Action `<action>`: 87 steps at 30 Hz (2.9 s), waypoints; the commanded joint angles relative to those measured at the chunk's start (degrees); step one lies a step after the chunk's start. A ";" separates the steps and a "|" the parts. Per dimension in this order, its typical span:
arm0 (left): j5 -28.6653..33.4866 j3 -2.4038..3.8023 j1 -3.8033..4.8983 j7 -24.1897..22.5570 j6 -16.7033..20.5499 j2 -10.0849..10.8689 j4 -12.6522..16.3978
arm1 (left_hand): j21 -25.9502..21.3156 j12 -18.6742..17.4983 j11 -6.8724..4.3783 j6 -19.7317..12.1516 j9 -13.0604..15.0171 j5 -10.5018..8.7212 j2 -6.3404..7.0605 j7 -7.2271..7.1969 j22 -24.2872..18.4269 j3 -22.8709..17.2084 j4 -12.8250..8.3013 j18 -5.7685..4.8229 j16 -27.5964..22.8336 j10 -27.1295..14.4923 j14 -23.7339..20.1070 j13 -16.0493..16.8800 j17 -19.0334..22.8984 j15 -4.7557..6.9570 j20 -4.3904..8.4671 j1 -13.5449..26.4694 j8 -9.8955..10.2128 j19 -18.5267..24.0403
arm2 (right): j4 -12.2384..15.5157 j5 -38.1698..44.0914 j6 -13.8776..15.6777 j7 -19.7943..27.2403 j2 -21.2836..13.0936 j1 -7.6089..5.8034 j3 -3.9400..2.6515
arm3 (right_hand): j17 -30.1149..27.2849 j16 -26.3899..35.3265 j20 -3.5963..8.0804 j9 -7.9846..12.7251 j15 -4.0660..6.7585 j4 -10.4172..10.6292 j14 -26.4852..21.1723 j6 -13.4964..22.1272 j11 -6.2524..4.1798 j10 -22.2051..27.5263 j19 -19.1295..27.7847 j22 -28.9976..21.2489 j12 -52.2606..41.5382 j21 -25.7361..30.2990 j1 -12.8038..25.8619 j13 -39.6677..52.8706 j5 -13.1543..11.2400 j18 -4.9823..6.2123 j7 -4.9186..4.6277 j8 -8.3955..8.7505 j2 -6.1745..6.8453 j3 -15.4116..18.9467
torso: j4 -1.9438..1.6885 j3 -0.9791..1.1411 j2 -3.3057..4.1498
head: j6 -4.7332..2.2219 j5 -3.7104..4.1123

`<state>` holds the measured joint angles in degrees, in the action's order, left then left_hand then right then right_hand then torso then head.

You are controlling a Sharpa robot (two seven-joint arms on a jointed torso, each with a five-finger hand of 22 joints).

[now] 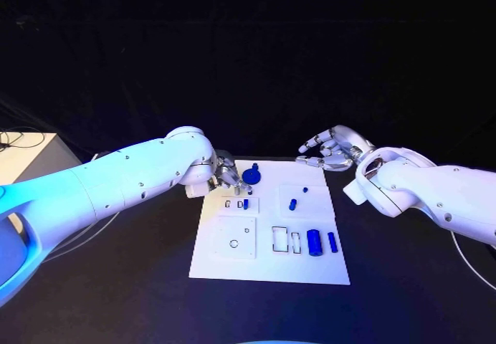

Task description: Assemble the parts on the task board

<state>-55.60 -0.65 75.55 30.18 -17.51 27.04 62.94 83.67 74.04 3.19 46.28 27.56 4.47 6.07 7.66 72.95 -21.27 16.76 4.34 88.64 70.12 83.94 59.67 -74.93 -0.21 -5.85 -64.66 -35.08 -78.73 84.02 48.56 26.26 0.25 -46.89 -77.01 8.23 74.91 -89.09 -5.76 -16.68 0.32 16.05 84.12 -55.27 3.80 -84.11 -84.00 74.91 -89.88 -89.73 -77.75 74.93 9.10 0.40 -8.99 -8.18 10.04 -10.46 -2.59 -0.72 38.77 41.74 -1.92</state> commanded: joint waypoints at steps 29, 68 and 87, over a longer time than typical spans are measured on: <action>1.20 -0.70 -0.62 0.08 -3.46 -2.22 -1.84 | -0.02 -1.24 -0.11 0.31 0.37 0.08 0.21 -0.39 -0.21 -0.59 -0.61 -0.65 0.18 -1.33 4.54 -1.51 -11.63 0.52 0.07 -0.35 -0.30 0.02 | 0.31 4.74 -0.50 -0.12 0.63 0.17 -0.02 | 12.17 0.19 -0.33 -0.07 -0.36 0.54 5.18 0.10 0.36 -5.89 -6.00 15.09 -0.12 -0.27 0.13 15.07 0.32 -0.40 0.13 -0.44 0.26 0.05 | -0.09 -0.05 0.14 | 1.09 0.77; 1.32 -0.72 -1.58 0.00 -4.30 -2.68 -2.62 | -0.14 -2.04 -0.63 0.43 1.77 0.11 0.86 -0.94 -0.40 -3.69 -1.90 -0.61 0.16 -2.02 4.52 -2.54 -11.69 0.96 0.45 -3.49 -1.49 0.27 | -0.11 4.63 0.08 0.43 1.17 0.37 -0.02 | 9.36 1.34 -0.27 -0.08 -0.30 0.50 4.44 0.23 0.31 -4.44 -6.00 15.09 1.85 -0.27 0.65 13.69 0.49 -0.40 0.18 -0.62 0.04 0.08 | -0.13 0.05 0.19 | 2.22 1.11; 1.64 -0.72 -1.58 0.00 -4.54 -2.68 -2.83 | -0.16 -2.21 -0.77 0.38 2.12 0.15 0.97 -1.08 -0.42 -5.08 -2.39 -0.60 0.15 -2.13 4.53 -2.81 -11.72 1.09 0.56 -4.24 -1.76 0.31 | -0.82 1.58 0.68 2.46 1.82 0.48 0.04 | -30.89 36.83 -0.04 -1.24 -0.10 0.42 -10.76 4.05 0.19 23.49 15.16 -21.91 46.72 61.23 0.21 -24.44 0.43 9.92 0.18 -6.17 1.12 -5.36 | -0.14 0.00 0.22 | 2.38 0.17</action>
<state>-54.51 -1.38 73.98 30.33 -21.02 24.47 60.08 83.67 72.16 2.56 46.69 29.61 4.47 6.94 6.84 72.47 -26.03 14.39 4.34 88.64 68.28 83.94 56.91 -74.92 0.61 -5.63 -68.32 -36.63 -78.51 83.18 50.70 26.94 1.57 -45.12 -76.57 8.27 44.36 -52.72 -5.77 -17.87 0.22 16.45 73.56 -51.52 4.60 -61.37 -69.05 53.50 -43.31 -29.24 -77.68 50.72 9.31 9.78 -8.82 -14.18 10.60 -15.61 -2.71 -0.69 38.95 44.07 -1.68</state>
